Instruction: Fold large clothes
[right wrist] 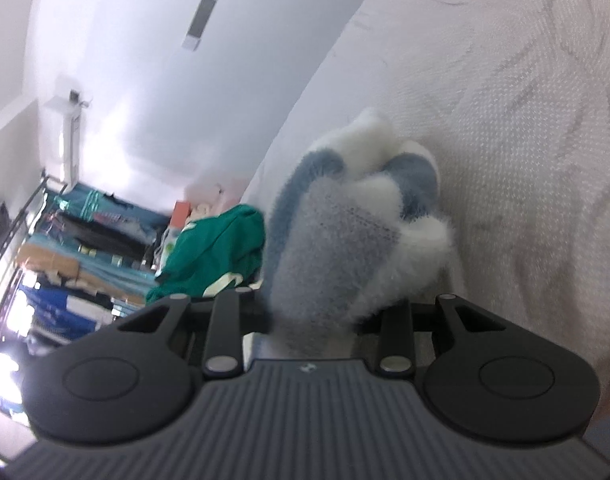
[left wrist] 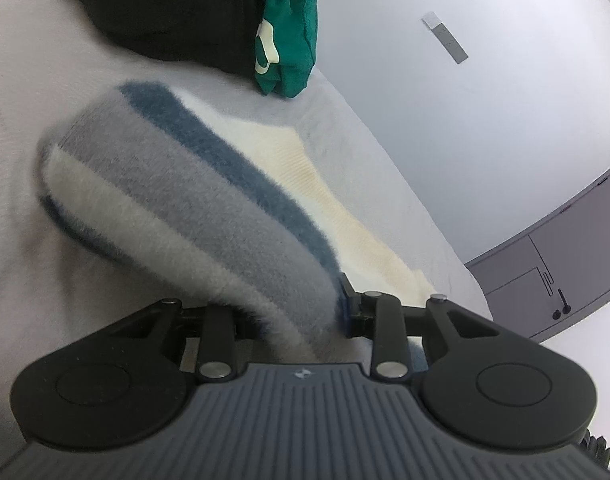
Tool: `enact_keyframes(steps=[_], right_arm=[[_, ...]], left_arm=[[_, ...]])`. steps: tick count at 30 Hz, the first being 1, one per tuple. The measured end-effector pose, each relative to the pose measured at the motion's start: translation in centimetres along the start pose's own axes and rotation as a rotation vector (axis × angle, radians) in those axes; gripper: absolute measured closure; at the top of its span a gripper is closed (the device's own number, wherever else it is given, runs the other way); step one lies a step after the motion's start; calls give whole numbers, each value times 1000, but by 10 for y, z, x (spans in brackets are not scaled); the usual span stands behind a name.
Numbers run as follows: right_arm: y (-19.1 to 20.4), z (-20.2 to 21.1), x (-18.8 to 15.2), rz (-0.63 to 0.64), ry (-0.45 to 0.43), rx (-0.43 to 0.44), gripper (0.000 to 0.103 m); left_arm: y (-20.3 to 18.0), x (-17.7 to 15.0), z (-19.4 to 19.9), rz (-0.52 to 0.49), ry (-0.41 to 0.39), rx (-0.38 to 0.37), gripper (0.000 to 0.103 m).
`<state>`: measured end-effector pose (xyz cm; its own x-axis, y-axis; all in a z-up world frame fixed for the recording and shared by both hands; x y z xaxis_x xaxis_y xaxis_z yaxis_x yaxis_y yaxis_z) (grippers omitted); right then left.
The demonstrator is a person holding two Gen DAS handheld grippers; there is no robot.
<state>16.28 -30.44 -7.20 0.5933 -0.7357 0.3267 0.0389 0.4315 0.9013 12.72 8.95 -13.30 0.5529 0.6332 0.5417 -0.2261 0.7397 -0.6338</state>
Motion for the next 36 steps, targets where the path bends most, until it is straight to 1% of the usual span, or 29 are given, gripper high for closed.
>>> enact_keyframes(steps=[5, 7, 9, 13, 16, 19, 24, 26, 28, 31, 34, 36], right_arm=[[13, 26, -7, 23, 21, 24, 66], [14, 35, -11, 23, 25, 30, 66], [11, 40, -14, 23, 28, 28, 66], [11, 34, -7, 19, 24, 30, 66], [13, 25, -1, 7, 13, 28, 65], [12, 11, 8, -23, 8, 18, 63], [9, -18, 23, -82, 1, -1, 60], [8, -30, 29, -101, -1, -6, 56], [6, -42, 35, -124, -1, -12, 52], [1, -59, 43, -144, 4, -17, 44], [-7, -78, 49, -171, 10, -31, 43], [-15, -92, 52, -193, 16, -44, 36]], left_arm=[[4, -13, 38, -1, -6, -6, 67], [6, -18, 47, 5, -8, -10, 67], [6, -19, 49, 12, -11, -9, 67], [1, -12, 41, 9, -16, -16, 66], [-5, -1, 28, 8, -12, -14, 64], [-13, 15, 10, 4, 5, -4, 62], [-26, 36, -16, -23, 1, 24, 60], [-30, 46, -32, -28, -1, 38, 57], [-31, 54, -46, -25, -3, 48, 56], [-30, 65, -70, -32, 0, 65, 55], [-24, 75, -95, -31, 11, 60, 53], [-19, 82, -113, -26, 19, 56, 53]])
Point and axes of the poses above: each gripper's, at about its wrist camera, not at the fingertips, and z roughly against the way its jaws point, y to its left, x to its top, the point moved 6 cm from there along -z, roughly the way its jaws point, and after that the axes turned 5 degrees about x, right-handed, at the moved point
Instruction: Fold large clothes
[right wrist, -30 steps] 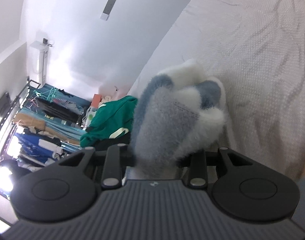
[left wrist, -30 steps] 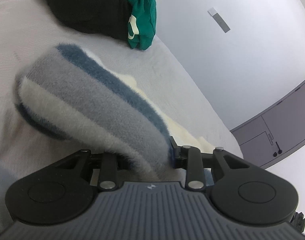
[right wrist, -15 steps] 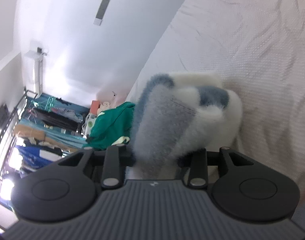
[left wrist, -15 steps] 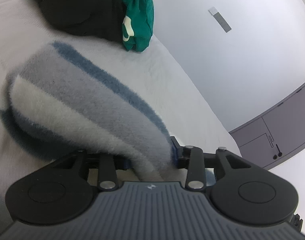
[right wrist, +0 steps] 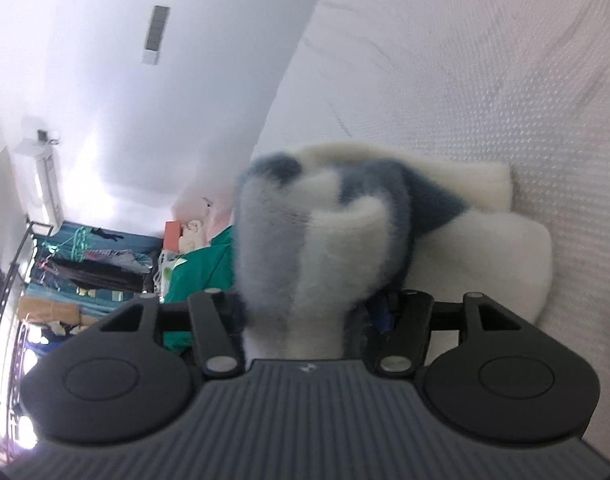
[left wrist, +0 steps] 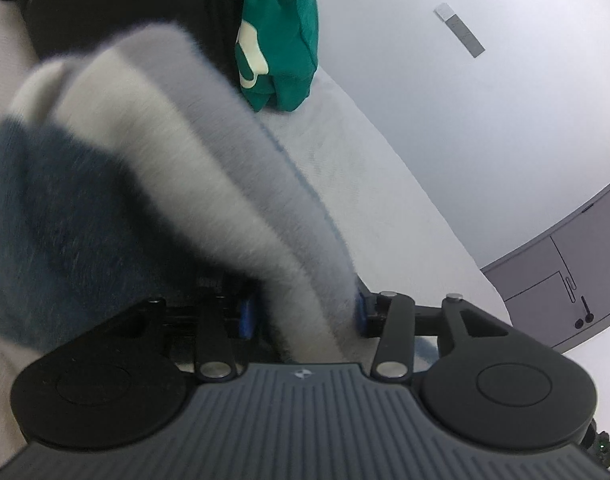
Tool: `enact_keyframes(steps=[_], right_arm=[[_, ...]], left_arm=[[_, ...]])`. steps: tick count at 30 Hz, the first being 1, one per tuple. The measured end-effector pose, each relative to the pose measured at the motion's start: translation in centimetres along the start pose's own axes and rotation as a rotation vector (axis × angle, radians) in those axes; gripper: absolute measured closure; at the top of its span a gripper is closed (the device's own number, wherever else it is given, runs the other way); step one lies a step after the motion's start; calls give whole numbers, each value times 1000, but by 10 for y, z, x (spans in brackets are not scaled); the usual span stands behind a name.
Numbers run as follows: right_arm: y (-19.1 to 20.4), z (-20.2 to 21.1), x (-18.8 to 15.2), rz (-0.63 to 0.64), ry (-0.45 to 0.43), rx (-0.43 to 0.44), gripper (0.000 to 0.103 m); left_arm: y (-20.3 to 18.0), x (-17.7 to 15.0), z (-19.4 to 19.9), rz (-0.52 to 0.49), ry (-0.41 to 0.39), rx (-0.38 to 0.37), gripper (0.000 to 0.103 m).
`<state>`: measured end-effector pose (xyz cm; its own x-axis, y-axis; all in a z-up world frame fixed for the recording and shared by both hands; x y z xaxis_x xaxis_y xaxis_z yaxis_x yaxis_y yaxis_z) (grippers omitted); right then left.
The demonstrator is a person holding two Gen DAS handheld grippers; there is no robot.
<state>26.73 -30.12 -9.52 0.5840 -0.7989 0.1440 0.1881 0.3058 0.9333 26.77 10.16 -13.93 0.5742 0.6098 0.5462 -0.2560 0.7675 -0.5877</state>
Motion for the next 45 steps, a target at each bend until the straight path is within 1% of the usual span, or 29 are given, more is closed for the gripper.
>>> enact_keyframes(steps=[1, 2, 5, 8, 11, 14, 16, 19, 22, 26, 29, 31, 33, 36, 38, 41, 45], right_arm=[[-4, -6, 2, -9, -1, -9, 29], [-9, -13, 4, -18, -2, -19, 26], [-22, -30, 10, -50, 2, -20, 28], [-31, -43, 16, -77, 11, -11, 28], [-35, -49, 21, -90, 22, 3, 27], [-36, -49, 21, -100, 32, 16, 28], [-35, -47, 23, -113, 40, 26, 28], [-35, -39, 25, -154, 49, 56, 28], [-37, -23, 29, -178, 53, 76, 27], [-40, 0, 34, -186, 40, 85, 25], [-40, 10, 32, -166, 35, 79, 25], [-39, 18, 32, -129, 20, 75, 25], [-30, 25, 32, -60, 5, 72, 25], [-8, 30, 25, 100, -1, 59, 25], [3, 28, 15, 202, 26, 49, 25], [14, 15, -5, 311, 97, 34, 25], [28, -10, -23, 501, 156, -34, 25]], left_arm=[[2, 1, -7, -5, 3, 3, 53], [3, 3, -15, -8, 5, 2, 52], [7, 5, -34, -15, 13, 8, 52], [9, 5, -47, -41, 4, 3, 52], [11, 4, -50, -55, -1, -3, 51], [12, 8, -53, -47, 13, -15, 51], [14, 9, -49, -39, 25, -34, 49], [16, 12, -39, -23, 47, -90, 44], [20, 17, -29, -22, 55, -128, 41], [21, 17, 1, -81, -2, -145, 28], [19, 12, 20, -142, -52, -130, 27], [15, 7, 24, -184, -64, -121, 27], [9, -1, 27, -225, -64, -121, 27], [-7, -12, 20, -296, -61, -111, 27], [-16, -24, 16, -354, -59, -88, 27], [-21, -35, 6, -423, -68, -22, 27], [-24, -46, 1, -479, -91, 46, 27]])
Point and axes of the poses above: each gripper's, at about its wrist camera, not at the fingertips, and z roughly against the way its jaws point, y to its left, x to its top, the point moved 6 cm from there along -z, roughly the way its jaws point, and after that the axes turned 5 degrees about x, right-handed, at the moved point
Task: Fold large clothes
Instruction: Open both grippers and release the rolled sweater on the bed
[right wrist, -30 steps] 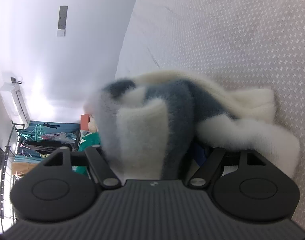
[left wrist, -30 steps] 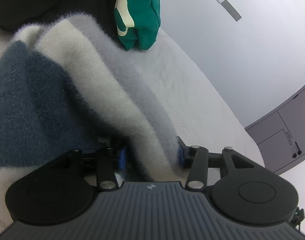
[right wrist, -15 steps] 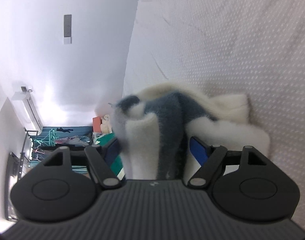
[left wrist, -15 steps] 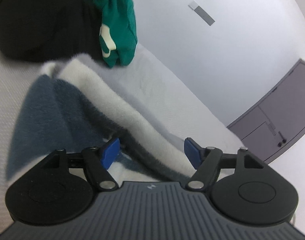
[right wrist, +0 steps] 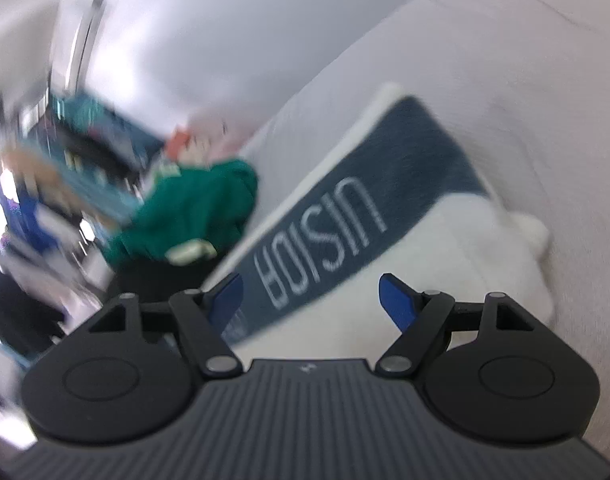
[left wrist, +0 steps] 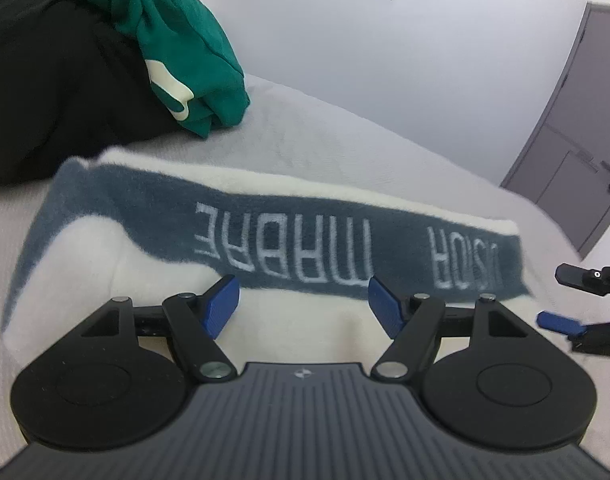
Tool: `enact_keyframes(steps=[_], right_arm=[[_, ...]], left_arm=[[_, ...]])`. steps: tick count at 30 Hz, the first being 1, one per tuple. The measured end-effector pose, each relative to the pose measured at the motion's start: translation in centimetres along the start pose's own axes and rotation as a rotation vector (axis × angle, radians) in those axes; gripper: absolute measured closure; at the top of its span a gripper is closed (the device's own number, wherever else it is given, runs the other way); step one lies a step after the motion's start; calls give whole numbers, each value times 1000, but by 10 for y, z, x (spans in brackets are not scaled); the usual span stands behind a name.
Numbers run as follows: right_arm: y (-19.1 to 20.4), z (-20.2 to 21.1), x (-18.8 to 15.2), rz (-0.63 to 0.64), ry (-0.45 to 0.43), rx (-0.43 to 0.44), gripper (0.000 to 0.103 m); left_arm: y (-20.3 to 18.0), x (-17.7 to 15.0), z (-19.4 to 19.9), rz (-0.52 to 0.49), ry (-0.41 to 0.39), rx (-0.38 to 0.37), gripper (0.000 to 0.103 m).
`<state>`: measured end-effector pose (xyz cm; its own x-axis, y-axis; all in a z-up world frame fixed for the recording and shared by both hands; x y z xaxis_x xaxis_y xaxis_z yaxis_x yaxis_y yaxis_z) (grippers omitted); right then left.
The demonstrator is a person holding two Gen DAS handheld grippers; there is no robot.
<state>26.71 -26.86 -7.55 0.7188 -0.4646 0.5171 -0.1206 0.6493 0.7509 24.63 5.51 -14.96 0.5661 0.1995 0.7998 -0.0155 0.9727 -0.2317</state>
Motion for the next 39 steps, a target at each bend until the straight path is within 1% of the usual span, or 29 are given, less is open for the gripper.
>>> enact_keyframes(steps=[5, 8, 10, 14, 20, 24, 28, 34, 36, 39], right_arm=[[20, -35, 10, 262, 7, -137, 25], [14, -56, 8, 374, 25, -216, 27], [4, -66, 10, 409, 46, -256, 27], [-11, -83, 12, 433, 68, -284, 27], [-15, -104, 9, 502, 69, -328, 24], [-16, -106, 5, 530, 47, -344, 23], [-12, -100, 6, 486, 17, -335, 24], [3, -66, -6, 406, -23, -310, 26], [8, -51, -11, 392, -34, -303, 26], [17, -30, -21, 352, -39, -264, 25]], left_arm=[[-5, 0, -18, -40, -1, 38, 27], [-4, 1, -29, -59, 0, 58, 27], [-3, 0, -31, -60, 5, 58, 27], [0, 0, -38, -50, 34, 48, 27], [3, -3, -55, -48, 78, 57, 27], [1, -3, -58, -57, 71, 66, 26], [2, -2, -46, -34, 45, 50, 26], [4, -5, -3, 25, 6, 35, 26], [4, -10, 11, 26, 2, 37, 26], [2, -18, 30, 19, -4, 41, 26]])
Point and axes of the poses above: each gripper's, at about its wrist camera, not at the fingertips, and z roughly against the way its jaws point, y to its left, x to its top, the point moved 6 cm from there along -z, roughly the way its jaws point, and after that the axes turned 5 degrees about x, right-handed, at the moved point
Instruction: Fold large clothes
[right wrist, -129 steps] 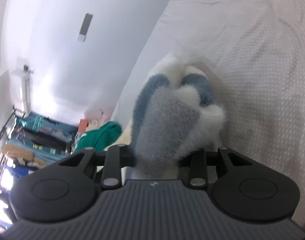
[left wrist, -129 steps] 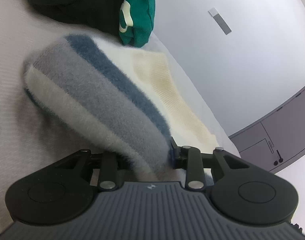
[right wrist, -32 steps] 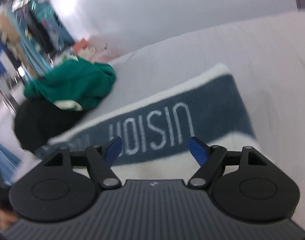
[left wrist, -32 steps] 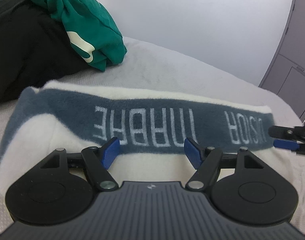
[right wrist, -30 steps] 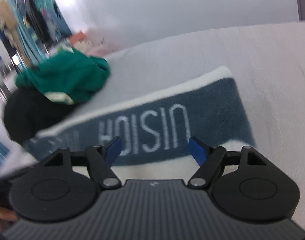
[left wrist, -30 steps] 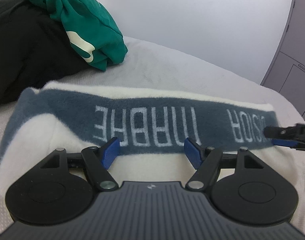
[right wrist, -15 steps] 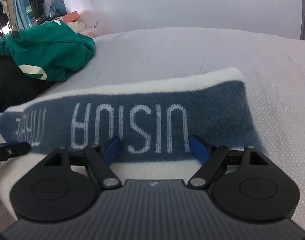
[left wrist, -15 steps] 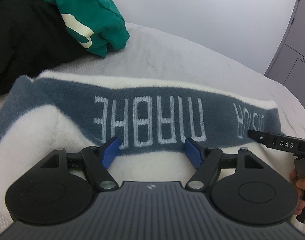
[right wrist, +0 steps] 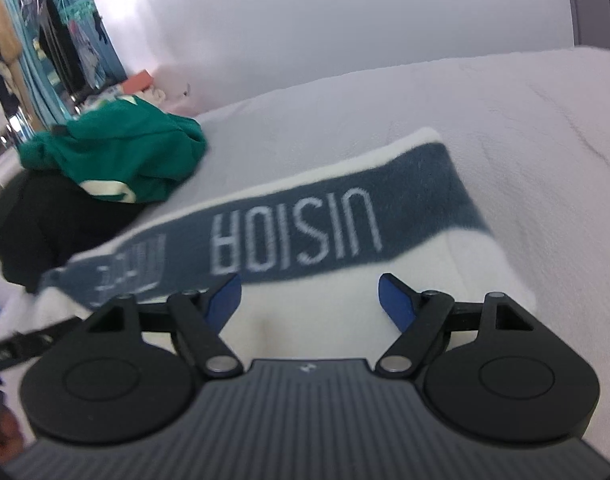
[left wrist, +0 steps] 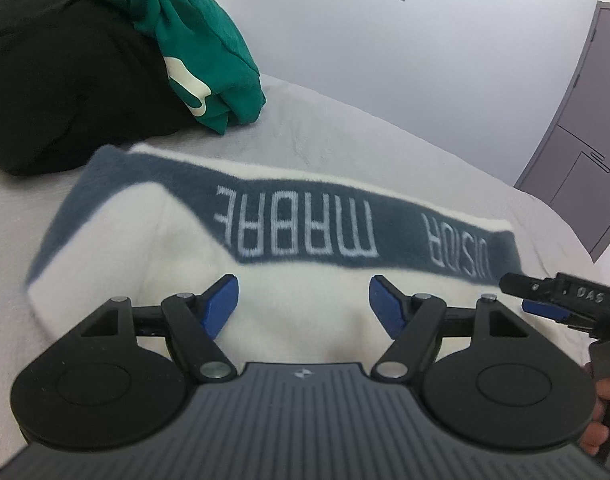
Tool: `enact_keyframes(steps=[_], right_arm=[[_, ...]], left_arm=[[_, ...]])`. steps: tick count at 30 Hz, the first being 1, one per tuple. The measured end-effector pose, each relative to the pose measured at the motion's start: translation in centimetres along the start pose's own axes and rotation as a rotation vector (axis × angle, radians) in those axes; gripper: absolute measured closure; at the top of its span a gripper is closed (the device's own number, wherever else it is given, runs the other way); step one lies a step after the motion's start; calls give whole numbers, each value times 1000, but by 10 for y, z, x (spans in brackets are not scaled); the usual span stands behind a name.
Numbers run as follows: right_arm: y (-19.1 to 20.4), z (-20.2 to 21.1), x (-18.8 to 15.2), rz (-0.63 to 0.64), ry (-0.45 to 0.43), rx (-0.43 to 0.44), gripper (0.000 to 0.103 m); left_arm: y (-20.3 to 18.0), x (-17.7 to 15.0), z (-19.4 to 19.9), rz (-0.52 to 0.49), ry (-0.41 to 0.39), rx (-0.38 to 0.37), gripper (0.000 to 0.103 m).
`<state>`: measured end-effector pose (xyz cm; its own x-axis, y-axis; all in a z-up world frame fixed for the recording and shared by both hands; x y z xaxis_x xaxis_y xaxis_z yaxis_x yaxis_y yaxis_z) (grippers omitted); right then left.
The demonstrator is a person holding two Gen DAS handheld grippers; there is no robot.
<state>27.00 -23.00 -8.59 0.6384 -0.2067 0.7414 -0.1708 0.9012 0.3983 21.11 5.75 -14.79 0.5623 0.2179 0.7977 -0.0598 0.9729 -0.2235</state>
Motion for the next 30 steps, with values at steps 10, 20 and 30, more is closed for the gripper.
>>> enact_keyframes(steps=[10, 20, 30], right_arm=[[17, 23, -48, -226, 115, 197, 24], [2, -14, -72, -521, 227, 272, 0], [-38, -42, -59, -821, 75, 264, 0]], left_arm=[[-2, -31, 36, 93, 24, -23, 21], [15, -42, 22, 243, 104, -25, 13], [49, -56, -3, 567, 221, -140, 12]])
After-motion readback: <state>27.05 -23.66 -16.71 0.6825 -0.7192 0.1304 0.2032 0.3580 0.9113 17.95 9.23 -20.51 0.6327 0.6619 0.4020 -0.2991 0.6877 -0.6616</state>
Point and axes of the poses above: each gripper's, at about its wrist camera, not at the fingertips, and z roughly against the way its jaws point, y to its left, x to its top, the point moved 6 cm from there along -z, roughly the way its jaws point, and after that the axes turned 5 degrees about x, right-handed, at the moved point
